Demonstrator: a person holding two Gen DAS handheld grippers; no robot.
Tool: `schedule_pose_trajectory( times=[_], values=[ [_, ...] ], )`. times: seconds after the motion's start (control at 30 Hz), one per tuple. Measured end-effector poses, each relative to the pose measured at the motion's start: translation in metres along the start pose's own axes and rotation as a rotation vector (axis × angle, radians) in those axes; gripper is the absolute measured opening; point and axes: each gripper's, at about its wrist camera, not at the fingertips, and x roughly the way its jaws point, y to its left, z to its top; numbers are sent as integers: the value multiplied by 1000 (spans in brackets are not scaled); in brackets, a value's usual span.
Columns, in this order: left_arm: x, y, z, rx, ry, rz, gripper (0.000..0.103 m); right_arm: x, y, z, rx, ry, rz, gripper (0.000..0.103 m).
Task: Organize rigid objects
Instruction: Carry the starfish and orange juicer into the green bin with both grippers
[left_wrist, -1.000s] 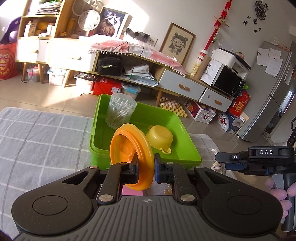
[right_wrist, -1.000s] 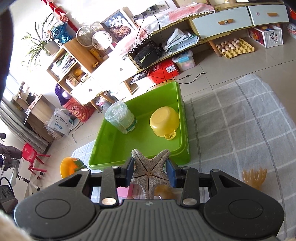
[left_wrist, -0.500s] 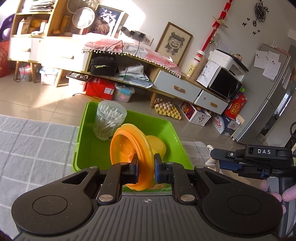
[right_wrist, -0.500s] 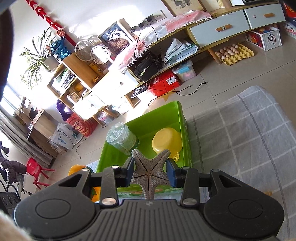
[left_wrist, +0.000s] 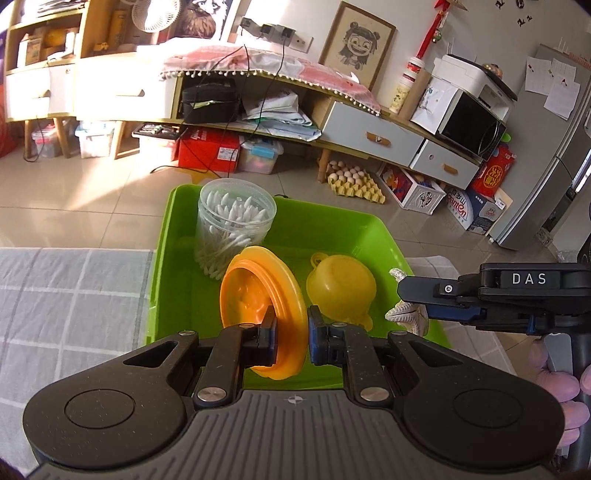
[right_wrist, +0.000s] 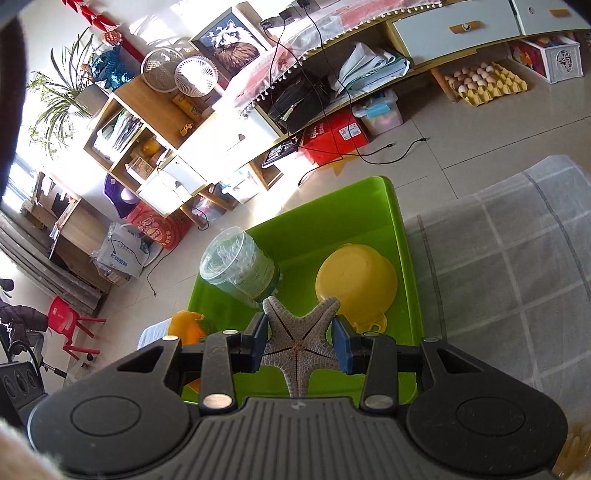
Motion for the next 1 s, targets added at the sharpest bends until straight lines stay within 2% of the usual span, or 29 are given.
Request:
schedule_pose_trajectory(
  times=[0.4,1.0],
  values=[
    [33,2,5,141,105,91,13,46,3,-1,-14,78,-29,13],
    [57,-8,12,307,155,196,15,78,9,-1,-93,117,-128,13]
  ],
)
